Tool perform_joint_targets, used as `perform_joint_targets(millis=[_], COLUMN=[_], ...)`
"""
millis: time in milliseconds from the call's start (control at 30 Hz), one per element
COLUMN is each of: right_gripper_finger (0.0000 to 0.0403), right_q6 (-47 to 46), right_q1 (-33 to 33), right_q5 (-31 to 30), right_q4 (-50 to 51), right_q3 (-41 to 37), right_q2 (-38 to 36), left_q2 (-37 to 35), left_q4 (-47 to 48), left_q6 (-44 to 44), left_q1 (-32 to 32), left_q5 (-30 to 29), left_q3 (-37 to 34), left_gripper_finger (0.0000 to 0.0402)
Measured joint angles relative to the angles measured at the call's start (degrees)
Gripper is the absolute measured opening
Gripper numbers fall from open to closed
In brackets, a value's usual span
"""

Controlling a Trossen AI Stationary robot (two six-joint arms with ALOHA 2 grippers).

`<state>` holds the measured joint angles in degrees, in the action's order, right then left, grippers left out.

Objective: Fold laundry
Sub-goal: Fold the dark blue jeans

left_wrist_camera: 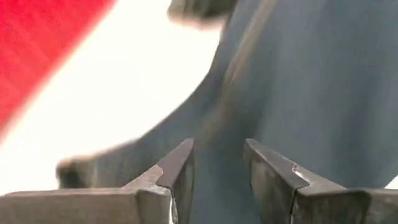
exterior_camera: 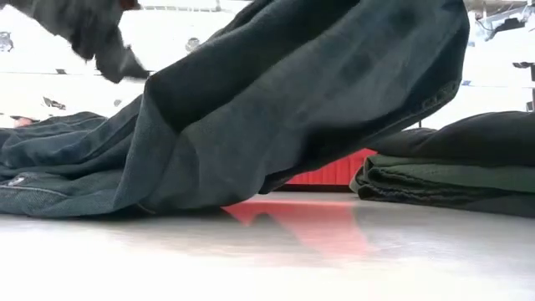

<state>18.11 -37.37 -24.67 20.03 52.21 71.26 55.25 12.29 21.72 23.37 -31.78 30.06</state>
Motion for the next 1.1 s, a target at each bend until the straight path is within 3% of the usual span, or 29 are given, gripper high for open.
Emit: perform_joint_targets(millis=[100,167,300,433,533,633,833,900,1100], right_gripper_finger=[0.0026,0.0026,0.0026,0.0026,0.0026,0.0026,0.0026,0.0026,0.0026], right_q6=[1.21,1.24,1.27,1.31,1.74,3.98,3.82,0.19,-9.40], right_q1=[0.38,1.00,1.62,1.40,1.43,1.81,4.72,5.93,9.85], right_q5=[-0.89,-0.89,-1.03,-0.96,-0.97,-0.88,-0.16,-0.15,0.10], right_q4=[-0.24,-0.03,-0.12,5.04,9.47,10.29,14.63,19.25,26.06], right_q3=[0.17,0.95,3.57,7.90,12.64,17.76,27.83,29.91,30.86], right_q2=[0.02,0.09,-0.59,-0.23,0.00,0.41,3.41,4.99,10.55], left_q2=[-1.78,1.49,16.54,32.34,44.13,51.32,54.10,52.05,37.56], left_q4=[-17.69,-25.33,-33.84,-40.72,-39.10,-35.65,-24.02,-17.97,3.79], left_q6=[-3.62,-5.11,-4.05,-2.87,-2.67,-6.54,-13.98,-13.72,-2.14], left_q1=[0.26,1.45,4.30,4.22,2.45,0.20,-3.10,-2.85,4.46], left_q5=[0.30,1.52,-4.64,-9.39,-6.23,-1.62,2.73,-0.67,-24.01], left_q3=[0.13,0.31,0.13,6.48,13.58,21.90,33.44,34.07,30.51], left_gripper_finger=[0.0125,0.0121,0.0097,0.0065,0.0042,0.0022,0.0002,0.0001,0.0000])
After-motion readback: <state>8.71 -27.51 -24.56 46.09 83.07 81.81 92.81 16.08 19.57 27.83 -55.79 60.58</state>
